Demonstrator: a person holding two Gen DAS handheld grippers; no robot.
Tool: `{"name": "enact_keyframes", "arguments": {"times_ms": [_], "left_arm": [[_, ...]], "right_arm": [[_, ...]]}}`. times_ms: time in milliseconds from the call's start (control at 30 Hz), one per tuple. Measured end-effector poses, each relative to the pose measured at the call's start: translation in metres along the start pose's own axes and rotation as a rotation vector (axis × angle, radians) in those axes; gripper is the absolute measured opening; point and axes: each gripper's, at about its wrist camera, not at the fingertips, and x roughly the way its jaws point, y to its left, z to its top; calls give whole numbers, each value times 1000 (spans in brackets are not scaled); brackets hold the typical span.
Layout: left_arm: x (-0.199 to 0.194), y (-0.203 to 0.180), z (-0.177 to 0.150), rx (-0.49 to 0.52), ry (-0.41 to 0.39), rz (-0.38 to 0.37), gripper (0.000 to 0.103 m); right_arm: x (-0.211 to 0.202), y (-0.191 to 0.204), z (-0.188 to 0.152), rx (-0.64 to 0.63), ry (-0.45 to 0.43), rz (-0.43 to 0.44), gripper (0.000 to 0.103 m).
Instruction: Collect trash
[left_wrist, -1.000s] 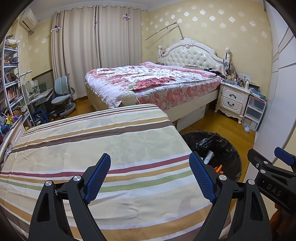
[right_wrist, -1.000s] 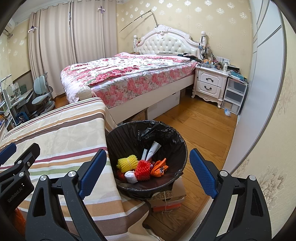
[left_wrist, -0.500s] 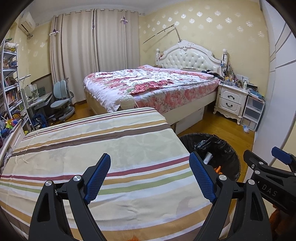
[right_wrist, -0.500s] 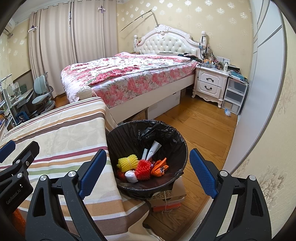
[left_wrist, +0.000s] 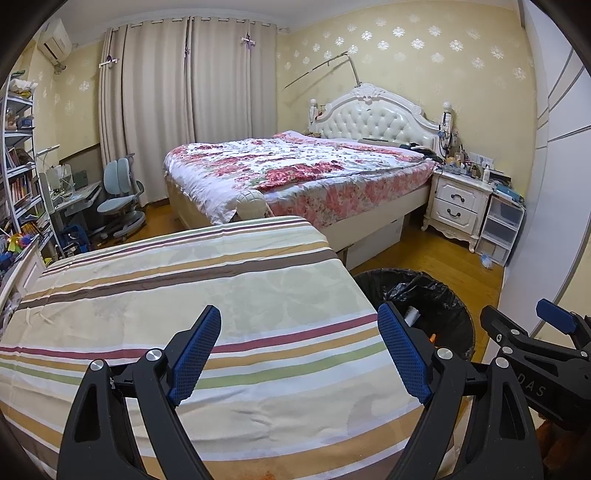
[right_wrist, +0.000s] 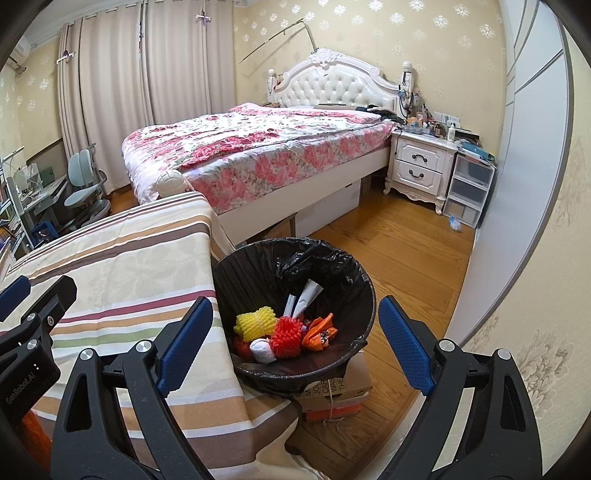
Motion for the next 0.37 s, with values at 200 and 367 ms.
{"name": "enact_keyframes", "arguments": {"times_ms": [200, 367], "left_arm": [[6, 10, 2, -13, 20, 22, 84], [16, 25, -3, -12, 60, 53, 84]], "right_arm": [[1, 4, -5, -8, 8, 7, 89], [6, 17, -9, -36, 28, 33, 89]]}}
